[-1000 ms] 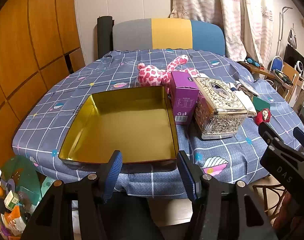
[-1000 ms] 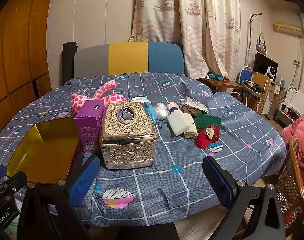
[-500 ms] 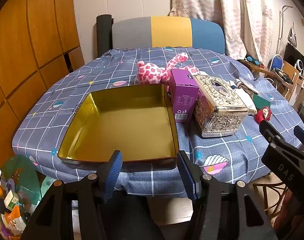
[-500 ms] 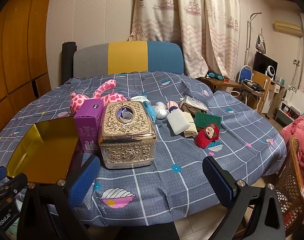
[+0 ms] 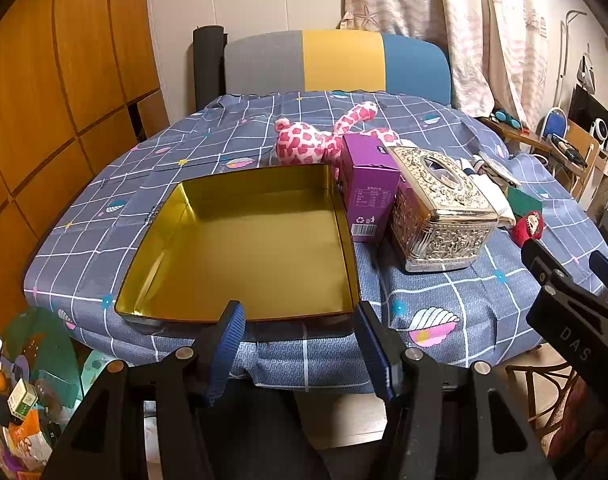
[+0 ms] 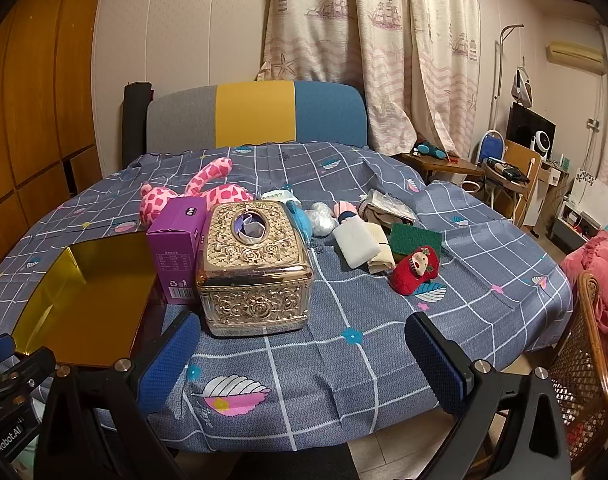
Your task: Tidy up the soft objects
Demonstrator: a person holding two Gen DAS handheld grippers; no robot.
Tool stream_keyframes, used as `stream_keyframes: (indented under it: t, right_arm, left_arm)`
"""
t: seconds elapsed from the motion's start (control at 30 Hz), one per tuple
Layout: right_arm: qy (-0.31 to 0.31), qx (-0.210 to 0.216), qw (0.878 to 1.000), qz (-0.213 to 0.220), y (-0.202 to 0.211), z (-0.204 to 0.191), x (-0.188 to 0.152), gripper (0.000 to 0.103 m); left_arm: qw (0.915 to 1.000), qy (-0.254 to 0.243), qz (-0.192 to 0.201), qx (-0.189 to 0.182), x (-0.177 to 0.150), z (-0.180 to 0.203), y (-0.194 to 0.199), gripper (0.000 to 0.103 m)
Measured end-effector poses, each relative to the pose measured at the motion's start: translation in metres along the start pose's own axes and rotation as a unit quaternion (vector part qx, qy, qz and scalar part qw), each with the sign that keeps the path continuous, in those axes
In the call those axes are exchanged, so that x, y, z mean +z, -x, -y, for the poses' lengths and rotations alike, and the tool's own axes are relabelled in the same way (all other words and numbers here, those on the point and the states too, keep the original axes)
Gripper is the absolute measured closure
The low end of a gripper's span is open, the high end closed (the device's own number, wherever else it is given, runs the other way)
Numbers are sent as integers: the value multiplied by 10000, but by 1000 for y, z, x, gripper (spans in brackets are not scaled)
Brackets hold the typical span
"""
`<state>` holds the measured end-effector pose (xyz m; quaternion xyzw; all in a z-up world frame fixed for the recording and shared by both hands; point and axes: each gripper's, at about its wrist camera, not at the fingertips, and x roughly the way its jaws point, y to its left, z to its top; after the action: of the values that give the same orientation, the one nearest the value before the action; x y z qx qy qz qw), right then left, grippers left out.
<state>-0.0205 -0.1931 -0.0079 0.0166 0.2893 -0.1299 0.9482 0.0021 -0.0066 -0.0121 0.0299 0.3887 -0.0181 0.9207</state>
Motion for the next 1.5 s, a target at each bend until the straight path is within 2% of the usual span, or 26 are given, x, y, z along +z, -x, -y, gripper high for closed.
stream_keyframes:
  t: [0.43, 0.87, 1.0, 1.07, 1.13, 1.2, 1.3, 1.37, 1.5]
  right_arm:
    - [-40, -8, 10000, -75, -3, 3, 0, 0]
    - [-568, -226, 9977, -285, -23, 35, 7, 0]
    - [-668, -252, 9964, -458, -40, 51, 11, 0]
    - [-663, -11, 9955, -671, -56, 61, 11, 0]
    - [-744, 121, 9911, -1097, -80, 76, 8, 0]
    - [-917, 153, 9876, -1267, -96, 93, 4, 0]
    - [-1194, 27, 9837, -1342, -116, 124, 0, 0]
    - [-1403, -40, 9822, -1252, -128, 145, 2, 0]
    - [-2071, -111, 9714, -1160, -167, 191, 11, 3]
  left_arm:
    - [10000, -40, -83, 9, 0, 1, -5, 46]
    - [9986, -360, -344, -192, 4, 16, -27, 46]
    - [9950, -583, -498, -642, 9, 26, -34, 46]
    - [9892, -666, -502, -1202, 10, 30, -37, 46]
    - [9780, -592, -583, -1911, 12, 33, -41, 46]
    - [9652, -503, -821, -2432, 17, 40, -46, 46]
    - [9591, -703, -1072, -2522, 24, 62, -52, 46]
    - [9568, -869, -1081, -2555, 27, 74, -51, 46]
    - [9493, -1004, -1145, -2751, 37, 95, -51, 46]
